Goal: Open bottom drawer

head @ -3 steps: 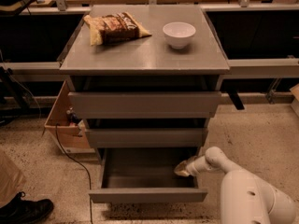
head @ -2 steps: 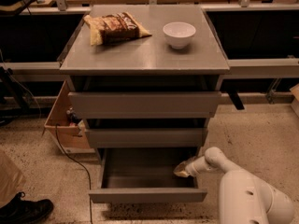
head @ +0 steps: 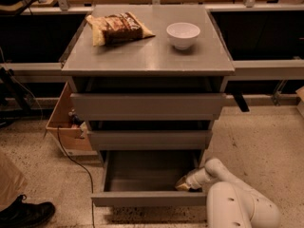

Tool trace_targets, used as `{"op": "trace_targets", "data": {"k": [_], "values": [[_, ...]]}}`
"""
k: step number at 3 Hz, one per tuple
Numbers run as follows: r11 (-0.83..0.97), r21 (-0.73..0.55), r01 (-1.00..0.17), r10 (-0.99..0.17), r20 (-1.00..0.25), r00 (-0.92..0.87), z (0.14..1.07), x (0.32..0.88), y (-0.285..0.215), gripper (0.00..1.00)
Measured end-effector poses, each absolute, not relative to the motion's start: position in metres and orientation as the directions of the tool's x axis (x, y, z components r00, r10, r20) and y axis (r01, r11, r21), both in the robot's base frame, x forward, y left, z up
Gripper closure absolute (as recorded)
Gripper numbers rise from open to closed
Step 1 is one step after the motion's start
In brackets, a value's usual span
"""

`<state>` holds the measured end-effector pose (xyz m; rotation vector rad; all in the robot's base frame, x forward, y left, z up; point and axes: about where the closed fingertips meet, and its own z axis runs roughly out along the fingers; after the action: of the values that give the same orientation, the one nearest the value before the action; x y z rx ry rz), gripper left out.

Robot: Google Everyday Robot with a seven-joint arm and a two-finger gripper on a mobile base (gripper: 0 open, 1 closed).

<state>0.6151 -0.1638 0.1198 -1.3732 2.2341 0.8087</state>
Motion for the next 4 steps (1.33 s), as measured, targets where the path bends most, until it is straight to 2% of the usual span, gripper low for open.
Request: {"op": "trace_targets", "data": {"k": [4], "values": [[0.32, 0.314, -0.894, -0.67, -0.592, -0.448, 0.123, 0.595, -0.16, 1.0]]}}
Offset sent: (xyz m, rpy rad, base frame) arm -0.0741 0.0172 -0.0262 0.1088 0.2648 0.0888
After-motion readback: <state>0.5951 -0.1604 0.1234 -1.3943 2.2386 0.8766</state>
